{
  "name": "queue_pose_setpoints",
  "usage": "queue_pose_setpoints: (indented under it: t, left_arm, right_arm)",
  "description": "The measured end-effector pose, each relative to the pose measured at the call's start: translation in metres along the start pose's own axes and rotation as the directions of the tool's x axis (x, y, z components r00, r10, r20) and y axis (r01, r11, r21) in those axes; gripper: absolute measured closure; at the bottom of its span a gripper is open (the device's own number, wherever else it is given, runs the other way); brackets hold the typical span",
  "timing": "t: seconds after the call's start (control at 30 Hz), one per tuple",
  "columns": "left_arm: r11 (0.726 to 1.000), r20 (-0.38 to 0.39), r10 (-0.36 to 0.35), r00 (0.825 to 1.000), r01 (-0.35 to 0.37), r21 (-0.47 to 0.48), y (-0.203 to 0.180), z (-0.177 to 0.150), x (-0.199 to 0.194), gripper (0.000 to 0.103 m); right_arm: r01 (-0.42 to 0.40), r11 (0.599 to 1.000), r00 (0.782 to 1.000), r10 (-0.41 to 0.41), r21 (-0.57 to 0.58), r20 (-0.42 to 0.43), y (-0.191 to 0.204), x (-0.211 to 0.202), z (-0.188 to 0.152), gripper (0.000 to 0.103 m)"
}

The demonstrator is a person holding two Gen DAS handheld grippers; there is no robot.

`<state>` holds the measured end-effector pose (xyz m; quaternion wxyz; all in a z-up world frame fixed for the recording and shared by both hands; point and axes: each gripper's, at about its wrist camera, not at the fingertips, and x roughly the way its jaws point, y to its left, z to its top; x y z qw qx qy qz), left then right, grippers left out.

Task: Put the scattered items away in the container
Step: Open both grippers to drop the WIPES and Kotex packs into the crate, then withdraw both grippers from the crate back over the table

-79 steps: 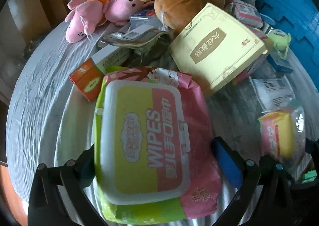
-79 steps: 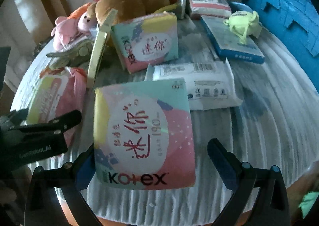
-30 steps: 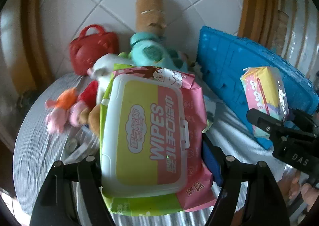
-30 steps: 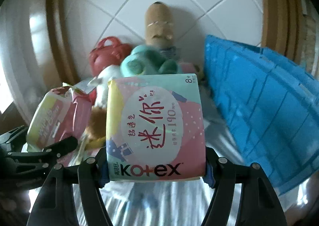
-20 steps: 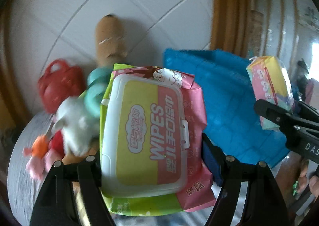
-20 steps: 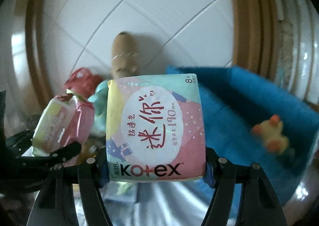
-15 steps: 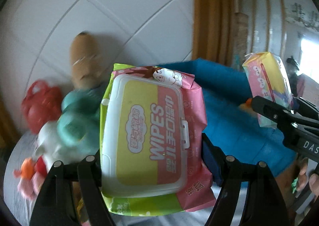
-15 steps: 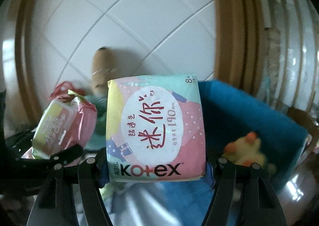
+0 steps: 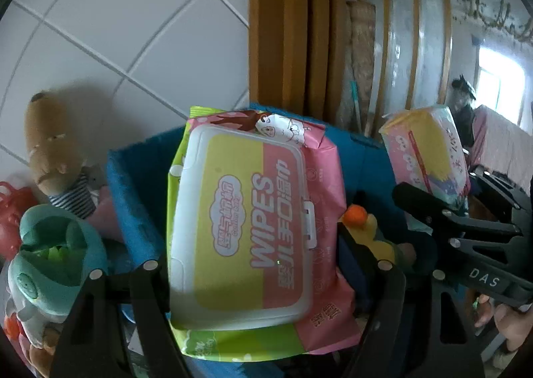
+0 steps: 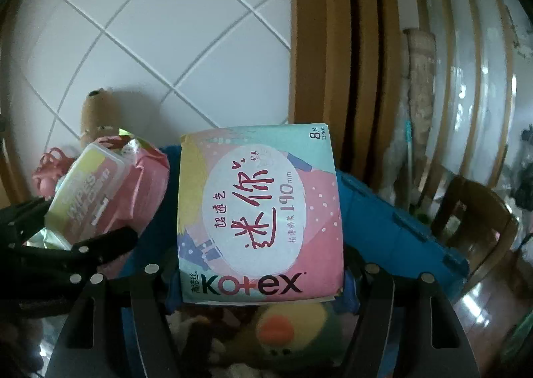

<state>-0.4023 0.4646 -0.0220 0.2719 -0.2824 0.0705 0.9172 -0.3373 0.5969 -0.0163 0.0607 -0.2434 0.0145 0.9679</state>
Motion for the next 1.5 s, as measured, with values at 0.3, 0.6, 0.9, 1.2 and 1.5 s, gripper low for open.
queue_pose_setpoints:
  t: [0.3, 0.6, 0.9, 1.2, 1.5]
  left_arm:
    - [1.0, -0.003, 0.025, 1.0, -0.025, 0.013, -0.013, 0.003, 0.002, 0.0]
    - [0.996, 0.021, 0.088, 0.996, -0.087, -0.038, 0.006, -0.006, -0.024, 0.0]
    - [0.944, -0.052, 0.259, 0.965, -0.264, -0.199, 0.082, -0.069, -0.095, 0.0]
    - [0.891, -0.032, 0.413, 0.91, -0.411, -0.191, 0.14, -0.18, -0.233, 0.0]
    - [0.883, -0.049, 0.407, 0.912, -0.406, -0.236, 0.163, -0.249, -0.328, 0.0]
  right_arm:
    - [0.023, 0.999, 1.0, -0.024, 0.034, 0.001, -0.048, 0.01, 0.004, 0.0]
    - [0.014, 0.999, 1.0, -0.015, 0.039, 0.006, -0.032, 0.003, 0.001, 0.0]
    - [-0.121, 0.993, 0.99, 0.12, 0.007, 0.078, 0.046, -0.047, -0.008, 0.0]
    - [-0.169, 0.986, 0.983, 0.168, 0.005, 0.078, 0.167, -0.129, -0.071, 0.0]
    - [-0.18, 0.983, 0.983, 0.181, -0.042, 0.023, 0.245, -0.207, -0.126, 0.0]
